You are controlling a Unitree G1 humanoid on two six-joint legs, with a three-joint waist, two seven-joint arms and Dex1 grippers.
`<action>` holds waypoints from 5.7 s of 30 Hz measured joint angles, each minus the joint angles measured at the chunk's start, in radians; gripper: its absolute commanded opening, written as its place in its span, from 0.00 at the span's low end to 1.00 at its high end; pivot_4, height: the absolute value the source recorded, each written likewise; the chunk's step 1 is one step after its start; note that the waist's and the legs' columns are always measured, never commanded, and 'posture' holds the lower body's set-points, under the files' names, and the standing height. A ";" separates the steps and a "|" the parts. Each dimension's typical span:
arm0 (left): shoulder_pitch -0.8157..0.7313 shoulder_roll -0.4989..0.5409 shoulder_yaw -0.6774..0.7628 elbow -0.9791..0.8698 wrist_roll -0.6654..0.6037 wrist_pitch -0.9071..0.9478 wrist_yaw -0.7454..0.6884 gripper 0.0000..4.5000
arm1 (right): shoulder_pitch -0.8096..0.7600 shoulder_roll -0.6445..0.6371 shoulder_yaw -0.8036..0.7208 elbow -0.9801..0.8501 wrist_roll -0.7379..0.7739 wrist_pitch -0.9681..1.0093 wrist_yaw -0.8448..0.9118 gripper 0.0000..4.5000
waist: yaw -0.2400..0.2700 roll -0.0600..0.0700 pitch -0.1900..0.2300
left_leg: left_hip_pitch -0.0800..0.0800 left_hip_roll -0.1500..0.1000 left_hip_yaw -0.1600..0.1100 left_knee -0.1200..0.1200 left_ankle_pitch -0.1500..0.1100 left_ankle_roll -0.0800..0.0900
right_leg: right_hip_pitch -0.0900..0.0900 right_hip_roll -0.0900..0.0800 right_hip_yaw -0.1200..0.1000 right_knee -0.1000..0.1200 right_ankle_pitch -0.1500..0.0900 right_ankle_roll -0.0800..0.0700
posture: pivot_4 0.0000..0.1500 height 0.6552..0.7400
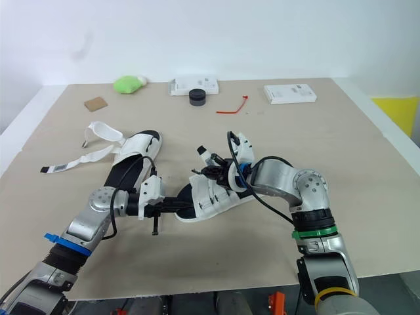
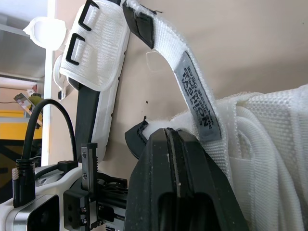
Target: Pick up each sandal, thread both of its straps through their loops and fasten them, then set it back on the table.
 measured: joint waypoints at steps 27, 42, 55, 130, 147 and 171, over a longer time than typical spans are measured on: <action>0.004 -0.008 0.001 -0.014 -0.008 -0.004 -0.008 0.00 | -0.114 -0.344 -0.186 -0.242 -0.115 0.274 0.775 0.65 | 0.006 0.009 -0.006 | -0.005 -0.002 -0.002 0.000 -0.004 0.006 | -0.002 -0.001 0.000 -0.001 -0.006 0.003 | 1.00 1.00; 0.017 0.100 0.133 -0.245 -0.184 0.178 -0.052 0.00 | 0.272 -0.701 -0.041 -0.433 -1.057 -0.166 1.786 0.65 | 0.003 0.010 0.015 | -0.006 -0.002 0.001 0.001 -0.006 0.009 | -0.007 0.000 -0.001 -0.001 -0.003 0.006 | 1.00 1.00; 0.155 0.261 0.385 -0.479 -0.432 0.416 0.020 0.00 | 0.181 -0.549 0.154 -0.240 -1.353 -0.309 1.958 0.65 | 0.003 0.004 0.023 | -0.006 -0.001 0.003 0.003 -0.007 0.008 | -0.006 -0.001 -0.001 0.000 -0.003 0.007 | 1.00 1.00; 0.247 0.279 0.492 -0.625 -0.577 0.578 0.277 0.00 | 0.339 -0.487 -0.339 -0.350 -1.261 0.011 1.659 0.83 | -0.008 -0.001 0.025 | 0.002 0.000 0.009 0.007 -0.002 0.001 | -0.005 0.001 0.005 0.015 0.001 0.008 | 1.00 1.00; 0.456 0.151 0.616 -0.645 -0.510 0.602 0.622 0.17 | 0.283 -0.368 -0.179 -0.547 -1.168 -0.122 1.667 0.85 | 0.000 -0.006 0.027 | 0.004 -0.001 0.010 0.008 0.000 -0.001 | -0.003 0.000 0.006 0.016 0.000 0.003 | 1.00 1.00; 0.128 -0.005 0.368 -0.487 -0.282 0.793 0.962 0.99 | 0.301 -0.332 -0.176 -0.541 -1.175 -0.151 1.577 0.85 | 0.003 -0.007 0.027 | 0.003 -0.002 0.009 0.008 0.000 -0.002 | -0.003 0.001 0.006 0.016 0.003 0.009 | 1.00 1.00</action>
